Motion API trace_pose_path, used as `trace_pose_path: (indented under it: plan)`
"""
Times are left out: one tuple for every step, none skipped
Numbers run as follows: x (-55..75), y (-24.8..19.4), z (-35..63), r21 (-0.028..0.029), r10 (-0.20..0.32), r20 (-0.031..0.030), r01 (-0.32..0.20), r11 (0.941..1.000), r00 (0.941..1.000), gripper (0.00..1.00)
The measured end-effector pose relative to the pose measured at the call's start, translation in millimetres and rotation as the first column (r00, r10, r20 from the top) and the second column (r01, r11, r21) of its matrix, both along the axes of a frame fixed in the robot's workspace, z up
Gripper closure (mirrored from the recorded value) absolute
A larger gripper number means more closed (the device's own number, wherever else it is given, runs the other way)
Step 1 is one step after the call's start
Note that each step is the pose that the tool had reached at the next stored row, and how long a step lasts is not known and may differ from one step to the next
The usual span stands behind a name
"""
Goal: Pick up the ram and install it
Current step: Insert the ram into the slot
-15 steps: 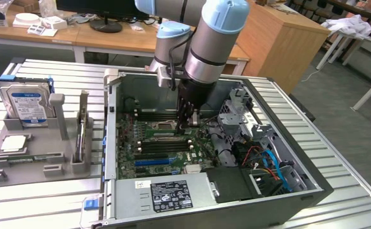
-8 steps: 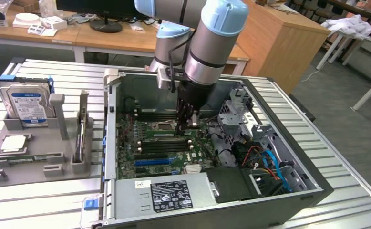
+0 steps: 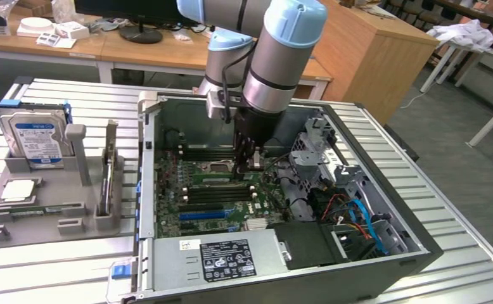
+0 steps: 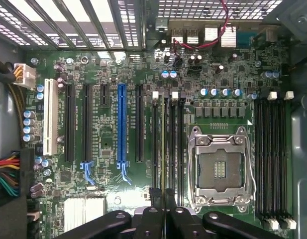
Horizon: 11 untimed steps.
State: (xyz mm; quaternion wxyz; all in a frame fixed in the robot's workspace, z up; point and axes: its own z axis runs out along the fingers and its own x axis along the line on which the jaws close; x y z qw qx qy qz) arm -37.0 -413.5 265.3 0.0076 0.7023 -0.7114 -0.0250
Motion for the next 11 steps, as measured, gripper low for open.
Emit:
trace_pose_path:
  plan:
    - [0.0,0.0,-0.3,0.0001,0.004,0.0002,-0.004,1.0,1.0,0.88]
    - [0.0,0.1,-0.5,0.0,0.006,0.0002,-0.006,1.0,1.0,0.88]
    - [0.0,0.1,-0.6,0.0,0.007,0.0003,-0.007,1.0,1.0,0.88]
    - [0.0,0.1,-0.6,0.0,0.007,0.0002,-0.007,1.0,1.0,0.88]
    - [0.0,0.1,-0.7,0.0,0.007,0.0002,-0.007,1.0,1.0,0.88]
    - [0.0,0.1,-1.2,0.0003,0.007,0.0004,-0.007,1.0,1.0,0.88]
    - [0.0,0.1,-1.9,0.0003,0.007,0.0004,-0.007,1.0,1.0,0.88]
    - [0.0,0.1,-2.9,0.0,0.007,0.0003,-0.007,1.0,1.0,0.88]
    - [0.0,0.1,-4.1,0.0,0.007,0.0003,-0.007,1.0,1.0,0.88]
    - [0.0,0.1,-5.5,0.0001,0.007,0.0003,-0.007,1.0,1.0,0.88]
    - [0.0,0.1,-7.0,0.0,0.007,0.0003,-0.007,1.0,1.0,0.88]
